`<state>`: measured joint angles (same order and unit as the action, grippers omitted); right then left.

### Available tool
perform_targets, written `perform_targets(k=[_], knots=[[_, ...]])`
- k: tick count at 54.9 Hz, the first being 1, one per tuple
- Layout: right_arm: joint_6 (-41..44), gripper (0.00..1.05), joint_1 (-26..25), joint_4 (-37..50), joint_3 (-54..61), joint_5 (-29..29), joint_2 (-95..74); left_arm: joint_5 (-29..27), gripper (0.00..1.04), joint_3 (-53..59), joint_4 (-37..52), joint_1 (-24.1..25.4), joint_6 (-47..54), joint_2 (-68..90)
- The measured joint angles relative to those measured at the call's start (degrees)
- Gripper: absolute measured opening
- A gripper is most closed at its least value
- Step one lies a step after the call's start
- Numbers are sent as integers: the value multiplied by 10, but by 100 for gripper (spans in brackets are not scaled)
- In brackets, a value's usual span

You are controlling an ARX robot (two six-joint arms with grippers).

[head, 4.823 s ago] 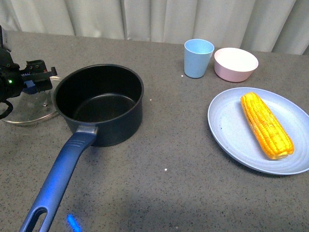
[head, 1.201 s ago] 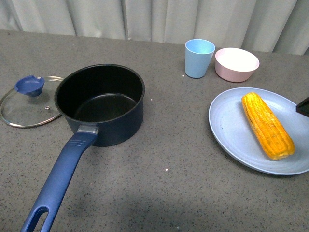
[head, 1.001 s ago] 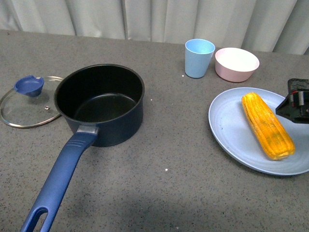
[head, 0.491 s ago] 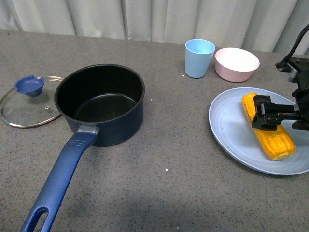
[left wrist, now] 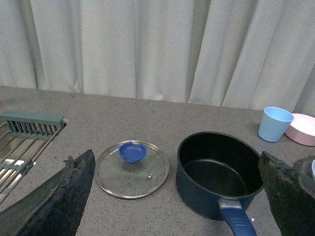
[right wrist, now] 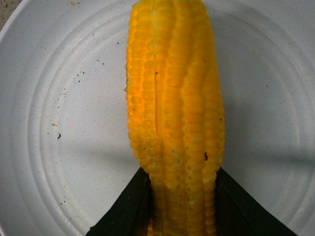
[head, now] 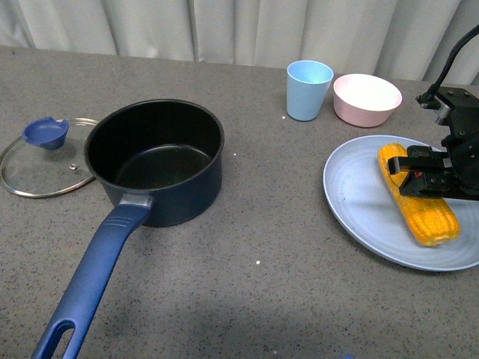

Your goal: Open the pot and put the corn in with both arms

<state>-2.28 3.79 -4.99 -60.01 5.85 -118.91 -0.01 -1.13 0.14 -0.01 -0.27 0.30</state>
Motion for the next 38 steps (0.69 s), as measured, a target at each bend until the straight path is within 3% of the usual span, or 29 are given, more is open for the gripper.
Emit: perform_targets(k=[5, 16, 24, 30, 38], knots=[[-10, 22, -4, 3, 9, 21, 12, 0, 98, 0, 0, 0, 0, 0], [-86, 14, 6, 28, 33, 168, 100, 0, 98, 0, 0, 0, 0, 0], [-162, 12, 70, 45, -13, 233, 91, 0, 98, 0, 0, 0, 0, 0], [-207, 12, 136, 47, -81, 259, 44, 0, 98, 0, 0, 0, 0, 0], [-239, 12, 189, 43, -162, 273, -10, 0, 98, 0, 0, 0, 0, 0]])
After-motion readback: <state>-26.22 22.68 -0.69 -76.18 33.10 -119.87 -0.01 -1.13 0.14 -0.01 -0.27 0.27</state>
